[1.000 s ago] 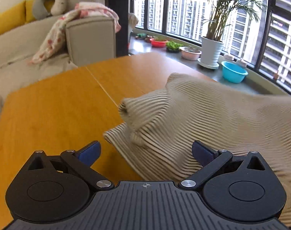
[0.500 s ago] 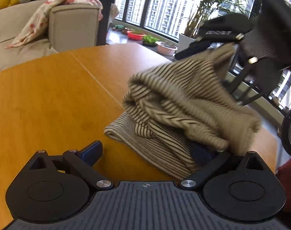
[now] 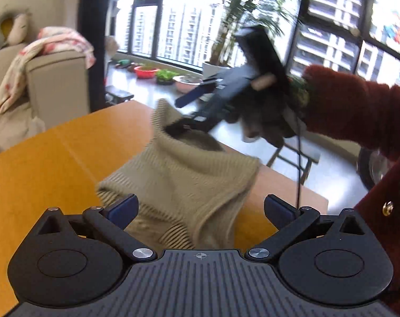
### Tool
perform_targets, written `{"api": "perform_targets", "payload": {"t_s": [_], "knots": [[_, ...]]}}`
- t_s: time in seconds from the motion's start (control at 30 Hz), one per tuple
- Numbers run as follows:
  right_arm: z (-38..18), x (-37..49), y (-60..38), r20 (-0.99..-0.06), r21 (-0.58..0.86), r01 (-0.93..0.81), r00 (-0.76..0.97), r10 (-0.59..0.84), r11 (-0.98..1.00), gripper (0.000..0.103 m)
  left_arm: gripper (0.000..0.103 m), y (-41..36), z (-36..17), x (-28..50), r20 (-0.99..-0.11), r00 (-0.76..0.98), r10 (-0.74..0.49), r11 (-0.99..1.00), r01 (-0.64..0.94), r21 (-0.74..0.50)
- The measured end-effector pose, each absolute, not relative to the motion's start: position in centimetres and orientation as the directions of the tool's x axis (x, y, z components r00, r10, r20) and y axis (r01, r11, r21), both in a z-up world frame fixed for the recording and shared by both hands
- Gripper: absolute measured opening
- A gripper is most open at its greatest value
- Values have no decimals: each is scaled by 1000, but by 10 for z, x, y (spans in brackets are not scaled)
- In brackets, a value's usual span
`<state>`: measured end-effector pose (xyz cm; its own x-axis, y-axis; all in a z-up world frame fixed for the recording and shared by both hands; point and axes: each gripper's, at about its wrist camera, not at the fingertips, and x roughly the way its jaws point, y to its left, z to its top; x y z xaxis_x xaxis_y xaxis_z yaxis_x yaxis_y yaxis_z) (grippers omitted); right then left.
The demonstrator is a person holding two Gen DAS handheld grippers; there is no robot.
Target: Fold clothes
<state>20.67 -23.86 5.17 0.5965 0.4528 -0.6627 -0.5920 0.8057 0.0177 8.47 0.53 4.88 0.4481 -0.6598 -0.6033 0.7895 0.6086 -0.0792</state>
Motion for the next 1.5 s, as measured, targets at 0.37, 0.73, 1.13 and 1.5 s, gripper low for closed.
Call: {"api": "perform_targets", "payload": {"t_s": [0.37, 0.73, 1.13, 1.5], "knots": [[8, 206, -261, -666, 30, -417, 669, 330, 908, 103, 103, 27, 21, 153, -675, 661, -327, 882, 471, 35], [1, 189, -256, -663, 14, -388, 686, 299, 921, 103, 103, 79, 71, 143, -579, 682, -448, 861, 503, -74], [28, 154, -285, -662, 326, -281, 614, 430, 903, 103, 103, -10, 43, 183, -633, 521, -572, 704, 708, -53], [-48, 119, -307, -601, 780, 70, 362, 713, 622, 45, 103, 37, -10, 226, -646, 376, -664, 715, 573, -401]]}}
